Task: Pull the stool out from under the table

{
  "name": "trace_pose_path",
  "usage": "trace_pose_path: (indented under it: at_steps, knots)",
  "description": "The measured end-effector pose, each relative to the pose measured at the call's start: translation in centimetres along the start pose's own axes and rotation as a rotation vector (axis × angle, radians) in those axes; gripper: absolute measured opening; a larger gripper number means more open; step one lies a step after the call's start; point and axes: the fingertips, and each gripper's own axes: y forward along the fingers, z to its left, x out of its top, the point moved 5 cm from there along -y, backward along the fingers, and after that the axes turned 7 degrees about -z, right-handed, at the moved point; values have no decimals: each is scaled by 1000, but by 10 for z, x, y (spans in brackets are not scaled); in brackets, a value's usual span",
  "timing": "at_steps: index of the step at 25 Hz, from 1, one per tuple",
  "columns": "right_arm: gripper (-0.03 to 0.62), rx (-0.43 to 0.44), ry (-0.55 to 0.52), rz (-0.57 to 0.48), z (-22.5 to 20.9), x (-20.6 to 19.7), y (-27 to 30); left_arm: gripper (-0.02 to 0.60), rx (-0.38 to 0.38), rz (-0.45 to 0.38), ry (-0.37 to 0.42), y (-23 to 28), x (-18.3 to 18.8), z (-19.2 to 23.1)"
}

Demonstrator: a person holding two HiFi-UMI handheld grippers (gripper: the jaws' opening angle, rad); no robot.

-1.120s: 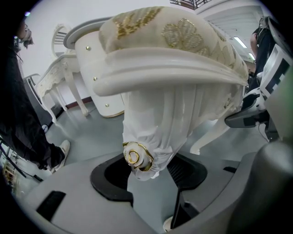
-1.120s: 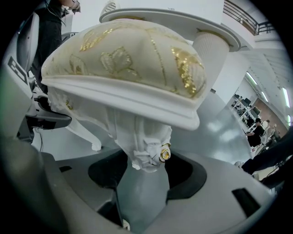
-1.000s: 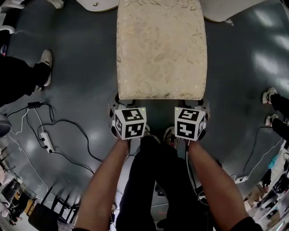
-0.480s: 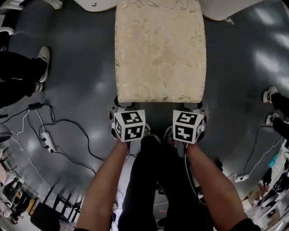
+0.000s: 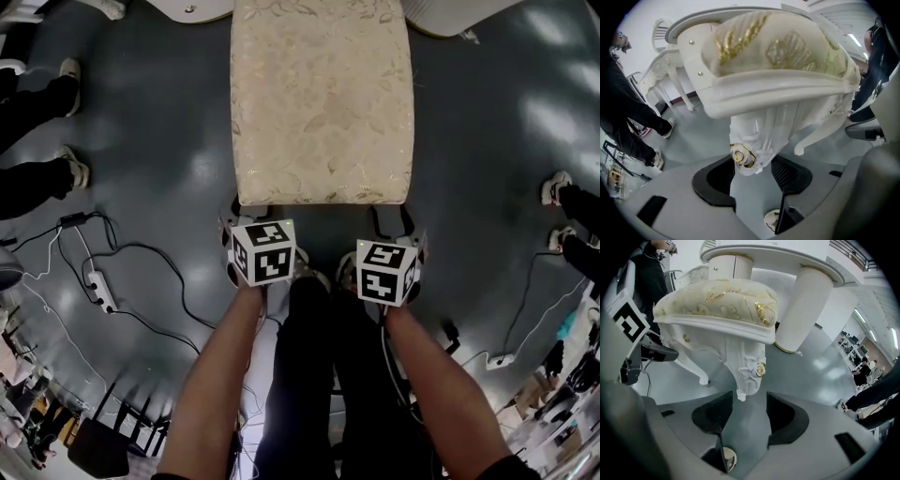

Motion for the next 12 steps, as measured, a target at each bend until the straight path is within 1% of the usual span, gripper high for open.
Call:
trace_pose_path:
  at_steps: [1,3,5,9,12]
  knots:
    - [213,2,-3,-3,-2,-2,-4,247,3,6,-3,-3,-1,-1]
    - [120,1,-15,-17,-6,-2,-11,228,5,15,-4,-12,-5,-3]
    - [104,7,-41,-29,-8,1,-20,214,7,19,-8,-23,-9,-5]
    - [74,29,-60,-39,-9,10,-37,144,27,38,-38,-47,-16,-7]
    - [64,41,-60,-56,-12,18,-50,130,23,52,-55,-64,-19,-12]
